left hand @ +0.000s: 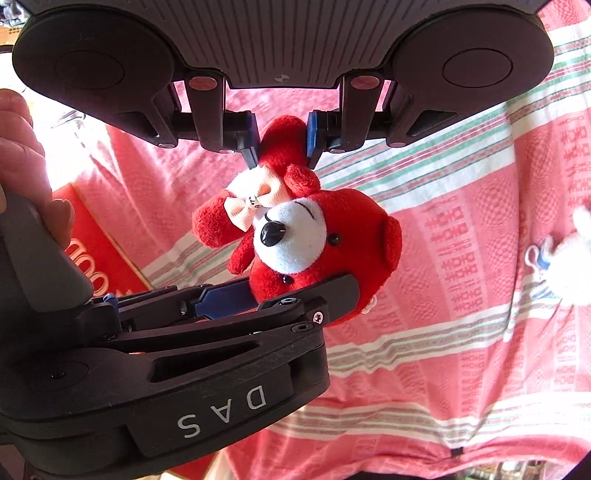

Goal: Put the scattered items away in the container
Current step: 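Lower the teddy bear into the red box and open the right gripper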

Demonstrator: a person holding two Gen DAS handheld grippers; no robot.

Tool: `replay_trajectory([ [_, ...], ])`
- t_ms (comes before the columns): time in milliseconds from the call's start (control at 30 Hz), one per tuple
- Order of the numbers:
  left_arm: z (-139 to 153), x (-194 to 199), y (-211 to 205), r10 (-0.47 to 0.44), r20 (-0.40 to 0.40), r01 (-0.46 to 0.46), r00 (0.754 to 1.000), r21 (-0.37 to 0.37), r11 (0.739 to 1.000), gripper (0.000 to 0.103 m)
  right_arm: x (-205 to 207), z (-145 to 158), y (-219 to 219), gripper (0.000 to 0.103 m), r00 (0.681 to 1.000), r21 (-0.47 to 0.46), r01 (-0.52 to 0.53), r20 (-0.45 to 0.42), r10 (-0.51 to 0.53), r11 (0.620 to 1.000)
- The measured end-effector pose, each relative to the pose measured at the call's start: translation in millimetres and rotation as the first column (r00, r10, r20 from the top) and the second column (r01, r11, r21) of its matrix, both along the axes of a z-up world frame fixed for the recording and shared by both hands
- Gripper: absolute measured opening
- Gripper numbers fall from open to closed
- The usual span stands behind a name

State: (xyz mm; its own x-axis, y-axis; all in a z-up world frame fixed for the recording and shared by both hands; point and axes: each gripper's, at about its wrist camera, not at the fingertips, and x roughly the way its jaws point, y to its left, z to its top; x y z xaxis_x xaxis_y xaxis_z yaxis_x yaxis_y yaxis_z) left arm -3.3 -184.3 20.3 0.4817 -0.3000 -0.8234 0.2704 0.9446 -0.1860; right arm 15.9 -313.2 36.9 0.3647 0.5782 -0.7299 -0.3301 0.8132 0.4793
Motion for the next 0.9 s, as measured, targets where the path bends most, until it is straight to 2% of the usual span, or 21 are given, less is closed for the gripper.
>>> replay_trajectory([
  [267, 65.3, 9.6, -66.7, -0.147, 0.120, 0.151, 0.982, -0.028, 0.988, 0.023, -13.5, 66.3, -77.7, 0.053, 0.980, 0.044, 0.125, 0.152, -0.130, 0.991],
  [433, 108.8, 31.8, -139.6, -0.230, 0.192, 0.242, 0.954, -0.044, 0.969, 0.023, -10.8, 108.4, -144.0, 0.054, 0.945, 0.053, 0.192, 0.257, -0.200, 0.980],
  [600, 146.6, 54.2, -217.3, -0.312, 0.254, 0.323, 0.916, -0.002, 0.946, 0.024, 5.0, 142.6, -219.5, 0.054, 0.906, 0.081, 0.259, 0.326, -0.272, 0.962],
  [800, 171.3, 87.4, -297.0, -0.383, 0.277, 0.391, 0.881, 0.028, 0.920, 0.024, 29.9, 160.4, -296.6, 0.054, 0.868, 0.118, 0.326, 0.356, -0.346, 0.938],
  [900, 170.5, 104.6, -328.0, -0.411, 0.260, 0.412, 0.874, 0.052, 0.910, 0.024, 46.5, 155.0, -332.4, 0.054, 0.865, 0.152, 0.353, 0.324, -0.384, 0.923],
])
